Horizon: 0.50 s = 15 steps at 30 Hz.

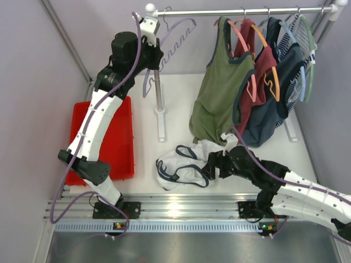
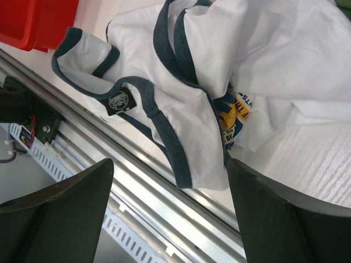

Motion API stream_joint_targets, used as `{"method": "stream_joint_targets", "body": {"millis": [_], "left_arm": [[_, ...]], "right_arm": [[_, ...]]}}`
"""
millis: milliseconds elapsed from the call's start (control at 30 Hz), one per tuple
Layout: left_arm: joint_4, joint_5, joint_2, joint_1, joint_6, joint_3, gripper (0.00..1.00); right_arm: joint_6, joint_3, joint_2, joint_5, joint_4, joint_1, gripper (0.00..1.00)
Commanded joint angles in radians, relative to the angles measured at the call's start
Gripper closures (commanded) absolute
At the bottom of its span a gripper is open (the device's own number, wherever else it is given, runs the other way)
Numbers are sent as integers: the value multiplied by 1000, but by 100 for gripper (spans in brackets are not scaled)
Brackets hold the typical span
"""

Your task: Place the tank top on the hanger

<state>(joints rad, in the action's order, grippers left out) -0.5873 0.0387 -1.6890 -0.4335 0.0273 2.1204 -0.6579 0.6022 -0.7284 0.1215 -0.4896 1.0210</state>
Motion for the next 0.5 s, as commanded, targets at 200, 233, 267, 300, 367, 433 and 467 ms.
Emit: {"method": "stream_joint_targets", "body": {"millis": [200, 233, 267, 300, 367, 433, 467], "left_arm": [[167, 7, 87, -1, -20, 1, 100], [162, 10, 89, -1, -21, 3, 100], [161, 18, 89, -1, -24, 4, 100], [149, 21, 89, -1, -24, 9, 100], [136, 21, 95, -1, -24, 9, 100], [110, 23, 101, -1, -21, 3, 100], [106, 24, 116, -1, -18, -7, 100]], "right_arm": [[4, 7, 6, 10, 23, 13, 16], [4, 8, 6, 9, 22, 13, 16], [4, 7, 6, 9, 22, 13, 16], [4, 4, 9, 10, 22, 13, 16], [3, 4, 11, 10, 22, 11, 16], [3, 5, 11, 10, 23, 13, 16], [1, 5, 12, 10, 23, 13, 16]]}}
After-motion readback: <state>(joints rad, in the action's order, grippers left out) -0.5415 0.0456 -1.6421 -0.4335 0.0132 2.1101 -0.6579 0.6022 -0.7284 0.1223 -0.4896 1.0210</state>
